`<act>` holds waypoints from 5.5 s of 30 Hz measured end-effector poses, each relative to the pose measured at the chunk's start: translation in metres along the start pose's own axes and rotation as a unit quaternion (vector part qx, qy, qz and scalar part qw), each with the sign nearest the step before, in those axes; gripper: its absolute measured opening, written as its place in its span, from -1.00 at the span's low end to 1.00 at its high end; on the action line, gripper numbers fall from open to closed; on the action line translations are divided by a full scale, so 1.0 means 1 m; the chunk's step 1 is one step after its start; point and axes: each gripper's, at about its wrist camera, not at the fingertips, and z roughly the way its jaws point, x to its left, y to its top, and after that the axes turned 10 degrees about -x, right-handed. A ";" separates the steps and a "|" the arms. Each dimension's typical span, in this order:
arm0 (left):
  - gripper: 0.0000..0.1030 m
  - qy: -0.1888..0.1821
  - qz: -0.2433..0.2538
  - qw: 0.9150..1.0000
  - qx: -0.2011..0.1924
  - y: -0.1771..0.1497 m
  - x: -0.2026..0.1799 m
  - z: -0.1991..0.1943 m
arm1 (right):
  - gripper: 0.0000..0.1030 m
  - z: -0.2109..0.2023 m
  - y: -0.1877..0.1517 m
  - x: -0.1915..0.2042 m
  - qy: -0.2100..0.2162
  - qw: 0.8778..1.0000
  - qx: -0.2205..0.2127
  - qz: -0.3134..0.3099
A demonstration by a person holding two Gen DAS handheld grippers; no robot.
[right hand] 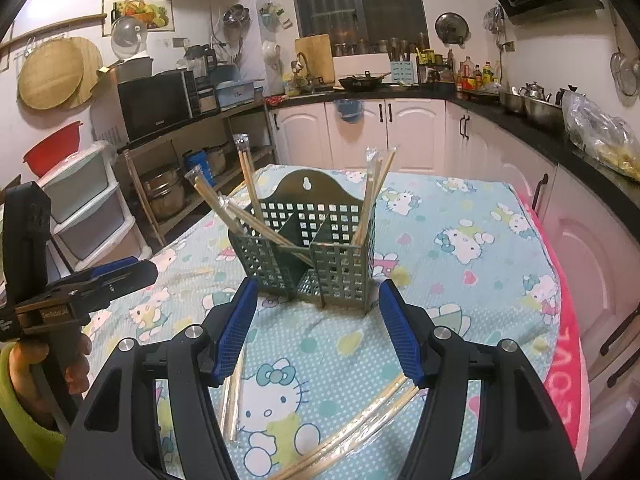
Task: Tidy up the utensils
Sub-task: 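Move both open tools back to the wrapped chopsticks on the cloth, then close the left tool on a wrapped chopstick while the right tool grasps another, then lift both held chopsticks and carry them above the caddy, then lower both held chopsticks down into the caddy compartments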
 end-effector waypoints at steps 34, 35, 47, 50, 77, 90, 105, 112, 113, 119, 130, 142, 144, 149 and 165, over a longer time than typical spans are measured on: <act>0.48 0.007 -0.012 0.993 0.119 -0.071 0.026 0.043 | 0.18 0.033 -0.080 -0.028 -0.016 0.992 0.113 0.048; 0.45 0.008 -0.014 0.992 0.124 -0.071 0.028 0.047 | 0.18 0.037 -0.083 -0.030 -0.018 0.991 0.120 0.051; 0.07 0.006 -0.043 0.988 0.147 -0.057 0.043 0.090 | 0.12 0.074 -0.096 -0.052 -0.036 0.982 0.170 0.078; 0.01 0.004 -0.054 0.986 0.155 -0.052 0.049 0.103 | 0.12 0.080 -0.096 -0.057 -0.038 0.980 0.178 0.085; -0.80 0.048 -0.060 0.978 0.193 -0.052 0.055 0.157 | -0.60 0.127 -0.090 -0.076 -0.057 0.973 0.193 0.108; -0.84 0.001 -0.075 0.985 0.157 -0.038 0.052 0.120 | -0.64 0.142 -0.084 -0.075 -0.063 0.968 0.214 0.111; -0.86 -0.040 -0.051 0.993 0.100 -0.004 0.018 0.064 | -0.87 0.125 -0.073 -0.084 -0.044 0.971 0.193 0.134; -0.88 -0.051 -0.033 0.995 0.078 0.013 0.000 0.053 | -0.88 0.085 -0.042 -0.070 -0.001 0.983 0.139 0.120; -0.88 -0.052 -0.031 0.995 0.075 0.015 -0.002 0.051 | -0.88 0.078 -0.036 -0.067 0.005 0.985 0.131 0.114; -0.92 -0.063 -0.021 0.996 0.059 0.029 -0.012 0.036 | -0.88 0.046 -0.004 -0.045 0.029 0.992 0.080 0.089; -0.96 -0.087 -0.005 0.996 0.031 0.049 -0.027 0.013 | -0.89 0.001 0.034 -0.018 0.051 0.997 -0.004 0.060; -0.96 -0.102 0.019 0.995 -0.008 0.082 -0.044 0.000 | -0.89 -0.023 0.062 -0.008 0.036 0.996 -0.073 0.033; -0.96 -0.103 0.022 0.994 -0.017 0.089 -0.046 -0.002 | -0.89 -0.025 0.067 -0.008 0.035 0.995 -0.082 0.035; -0.96 -0.105 0.030 0.993 -0.041 0.111 -0.050 -0.007 | -0.89 -0.025 0.080 -0.007 0.033 0.994 -0.101 0.035; -0.96 -0.061 0.044 0.991 -0.109 0.165 -0.046 -0.003 | -0.89 -0.009 0.121 0.008 0.033 0.989 -0.144 0.019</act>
